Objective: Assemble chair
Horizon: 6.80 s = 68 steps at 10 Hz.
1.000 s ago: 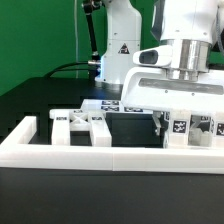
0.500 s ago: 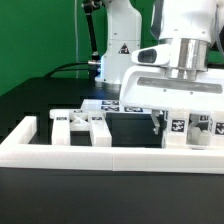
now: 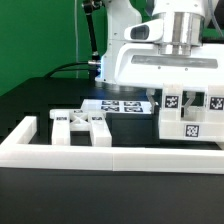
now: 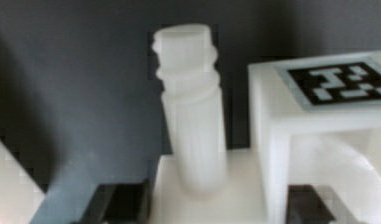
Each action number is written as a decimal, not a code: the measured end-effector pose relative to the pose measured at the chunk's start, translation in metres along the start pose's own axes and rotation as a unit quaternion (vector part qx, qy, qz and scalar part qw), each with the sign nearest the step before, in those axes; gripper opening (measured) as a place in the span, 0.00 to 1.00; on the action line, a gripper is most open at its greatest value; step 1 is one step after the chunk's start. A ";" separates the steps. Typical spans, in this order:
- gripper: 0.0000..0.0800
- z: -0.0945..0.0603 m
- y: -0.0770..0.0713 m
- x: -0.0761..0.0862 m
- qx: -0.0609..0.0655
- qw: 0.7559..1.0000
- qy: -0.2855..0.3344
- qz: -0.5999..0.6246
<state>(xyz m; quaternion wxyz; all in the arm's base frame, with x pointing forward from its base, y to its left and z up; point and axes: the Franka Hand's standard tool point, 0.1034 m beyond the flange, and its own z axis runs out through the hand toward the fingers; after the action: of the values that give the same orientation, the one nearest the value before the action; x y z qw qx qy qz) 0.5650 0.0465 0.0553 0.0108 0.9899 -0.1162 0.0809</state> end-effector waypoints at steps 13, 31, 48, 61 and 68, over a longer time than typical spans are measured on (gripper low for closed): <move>0.41 -0.015 0.043 -0.032 -0.041 0.896 -0.441 0.046; 0.81 0.006 0.089 -0.005 -0.037 0.849 -0.525 0.056; 0.81 0.009 0.102 0.073 -0.006 0.983 -0.180 0.034; 0.81 0.001 0.139 0.050 -0.003 0.987 -0.041 -0.158; 0.81 0.002 0.139 0.047 0.013 0.972 -0.047 -0.228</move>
Offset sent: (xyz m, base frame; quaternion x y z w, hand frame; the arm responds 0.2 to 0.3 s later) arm -0.0042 -0.0182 0.0043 -0.0053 -0.2390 0.0280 0.9706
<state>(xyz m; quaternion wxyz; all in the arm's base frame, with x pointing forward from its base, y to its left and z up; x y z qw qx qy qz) 0.5779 -0.0996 0.0613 0.0105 0.9930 0.1130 0.0315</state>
